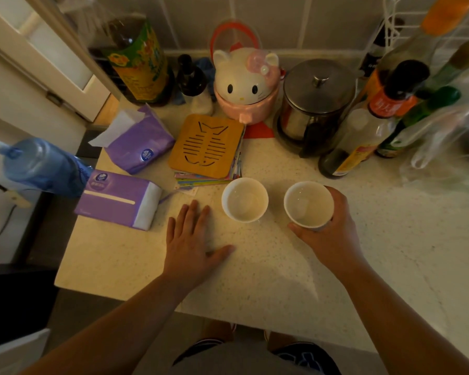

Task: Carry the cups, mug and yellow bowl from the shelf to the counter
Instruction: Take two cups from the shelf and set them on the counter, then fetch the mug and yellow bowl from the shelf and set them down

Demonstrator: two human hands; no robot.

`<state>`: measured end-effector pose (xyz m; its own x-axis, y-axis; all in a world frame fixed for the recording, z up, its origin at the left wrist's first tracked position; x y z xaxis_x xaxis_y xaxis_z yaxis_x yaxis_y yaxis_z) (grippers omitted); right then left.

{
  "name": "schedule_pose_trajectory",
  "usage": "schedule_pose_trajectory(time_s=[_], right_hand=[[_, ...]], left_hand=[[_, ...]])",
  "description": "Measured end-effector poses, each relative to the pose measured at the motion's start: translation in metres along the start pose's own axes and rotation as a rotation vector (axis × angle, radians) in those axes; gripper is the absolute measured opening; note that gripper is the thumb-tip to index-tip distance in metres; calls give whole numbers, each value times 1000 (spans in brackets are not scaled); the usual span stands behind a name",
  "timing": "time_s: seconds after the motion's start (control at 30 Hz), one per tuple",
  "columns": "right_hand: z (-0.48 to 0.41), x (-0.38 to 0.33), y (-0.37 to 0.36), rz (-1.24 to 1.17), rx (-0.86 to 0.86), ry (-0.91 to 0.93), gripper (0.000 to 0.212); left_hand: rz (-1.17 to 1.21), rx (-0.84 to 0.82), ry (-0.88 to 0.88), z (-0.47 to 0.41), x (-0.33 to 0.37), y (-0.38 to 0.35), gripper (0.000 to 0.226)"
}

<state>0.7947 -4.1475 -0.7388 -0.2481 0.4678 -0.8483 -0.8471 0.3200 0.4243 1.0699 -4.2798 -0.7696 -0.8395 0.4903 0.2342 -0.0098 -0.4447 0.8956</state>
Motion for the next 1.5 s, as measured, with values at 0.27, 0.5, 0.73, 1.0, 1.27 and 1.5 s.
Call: schedule_pose_trajectory(time_s=[0.27,0.5,0.73,1.0,1.27,1.5], right_hand=[[6,4,-1,22,15,-1,96],[8,5,0,55,23,-5,97],[13,18,-5,81,14,-72,116],[88,31,1,84,193,-204,82],[252,76,-54,-81,278,-423,20],[410,163,-118,-361,375,-749,19]], left_hand=[[2,-5,7,1,0,0,98],[-4,-16,10,1,1,1,100],[21,-26,-9,2,2,3,101],[147,-72,-149,12,4,18,70],[209,-751,-589,91,73,-41,34],[-147,-1101,-660,161,118,-135,35]])
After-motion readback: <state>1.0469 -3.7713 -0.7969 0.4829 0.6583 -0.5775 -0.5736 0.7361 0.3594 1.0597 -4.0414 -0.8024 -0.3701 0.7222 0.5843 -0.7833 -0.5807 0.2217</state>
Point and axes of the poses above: each hand's wrist, its own z-axis away from the middle knuckle, its own y-axis out of the back of the hand, x = y × z, the point moved 10 cm from there along -z, towards the middle knuckle, and after that the axes turned 14 degrees about -x, right-handed, at the moved point
